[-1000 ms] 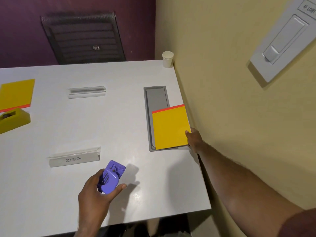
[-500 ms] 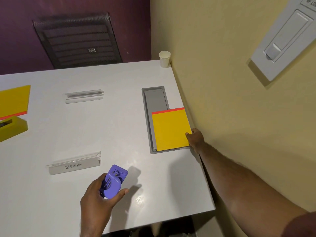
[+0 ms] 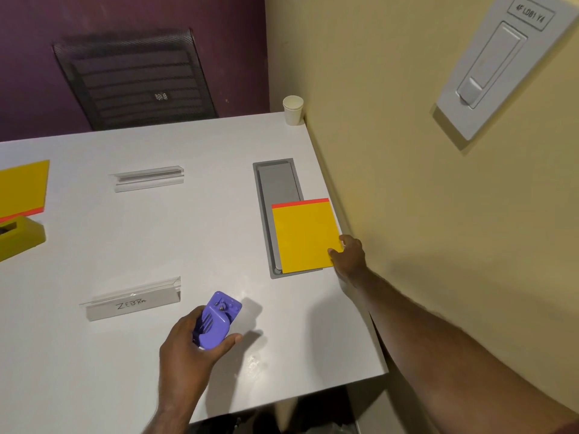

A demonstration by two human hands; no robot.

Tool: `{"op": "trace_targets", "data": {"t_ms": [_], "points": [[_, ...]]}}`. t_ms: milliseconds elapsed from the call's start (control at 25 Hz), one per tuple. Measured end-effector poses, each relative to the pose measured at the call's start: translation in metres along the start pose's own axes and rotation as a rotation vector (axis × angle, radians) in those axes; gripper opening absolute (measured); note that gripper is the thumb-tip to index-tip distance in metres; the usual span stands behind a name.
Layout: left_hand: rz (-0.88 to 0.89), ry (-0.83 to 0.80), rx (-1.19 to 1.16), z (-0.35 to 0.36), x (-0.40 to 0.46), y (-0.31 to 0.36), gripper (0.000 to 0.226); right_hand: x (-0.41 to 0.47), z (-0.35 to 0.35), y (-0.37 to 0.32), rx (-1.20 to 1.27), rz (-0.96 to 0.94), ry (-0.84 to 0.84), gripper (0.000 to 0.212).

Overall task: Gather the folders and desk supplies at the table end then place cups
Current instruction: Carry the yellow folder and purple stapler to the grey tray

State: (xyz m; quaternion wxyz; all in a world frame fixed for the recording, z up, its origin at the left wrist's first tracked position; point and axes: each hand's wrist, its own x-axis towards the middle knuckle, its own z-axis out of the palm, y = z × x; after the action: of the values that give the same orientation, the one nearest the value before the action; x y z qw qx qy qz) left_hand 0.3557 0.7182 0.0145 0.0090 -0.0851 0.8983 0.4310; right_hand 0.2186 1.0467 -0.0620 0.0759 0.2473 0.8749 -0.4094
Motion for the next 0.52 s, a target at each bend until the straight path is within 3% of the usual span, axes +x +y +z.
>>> {"op": "trace_targets", "data": {"t_ms": [120,200,320,520], "points": [[0.013,-0.050,0.002,0.011,0.005,0.007,0.056,-0.035,0.005,0.001,-0.011,-0.231,0.027,0.048],[-0.007,-0.081,-0.011,0.019,0.009,0.009,0.050,-0.066,0.015,0.003,-0.004,-0.404,-0.042,0.053],[-0.049,-0.116,-0.014,0.029,0.014,0.010,0.045,-0.112,0.035,0.002,-0.026,-0.528,-0.150,0.076],[-0.040,-0.126,0.003,0.043,0.019,0.022,0.043,-0.163,0.058,-0.006,-0.082,-0.740,-0.165,0.107]]}}
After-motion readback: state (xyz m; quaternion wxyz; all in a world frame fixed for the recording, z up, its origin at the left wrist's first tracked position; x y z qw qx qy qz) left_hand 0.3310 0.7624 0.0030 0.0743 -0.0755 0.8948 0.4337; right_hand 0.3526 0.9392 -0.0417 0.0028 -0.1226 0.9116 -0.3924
